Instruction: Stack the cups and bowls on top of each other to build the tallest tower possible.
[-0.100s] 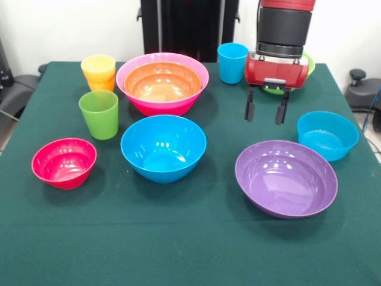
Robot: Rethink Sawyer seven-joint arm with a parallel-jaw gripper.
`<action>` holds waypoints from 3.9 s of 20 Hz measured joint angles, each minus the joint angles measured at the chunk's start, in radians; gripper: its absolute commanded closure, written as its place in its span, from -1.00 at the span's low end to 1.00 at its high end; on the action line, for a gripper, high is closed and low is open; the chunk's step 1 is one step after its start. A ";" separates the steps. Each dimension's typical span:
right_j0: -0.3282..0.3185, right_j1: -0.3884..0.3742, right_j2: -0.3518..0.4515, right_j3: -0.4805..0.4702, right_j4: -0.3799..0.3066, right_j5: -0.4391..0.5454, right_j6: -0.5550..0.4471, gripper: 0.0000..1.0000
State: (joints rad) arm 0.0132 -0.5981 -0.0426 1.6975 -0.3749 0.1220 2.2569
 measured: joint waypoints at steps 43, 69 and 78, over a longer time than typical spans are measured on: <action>-0.112 0.249 0.087 -0.196 -0.120 -0.136 0.000 -1.00; -0.036 0.082 0.046 -0.104 -0.128 -0.150 0.000 -1.00; -0.109 0.071 0.076 -0.080 -0.128 -0.150 0.000 -1.00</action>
State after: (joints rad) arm -0.0956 -0.5274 0.0335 1.6177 -0.5026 -0.0278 2.2569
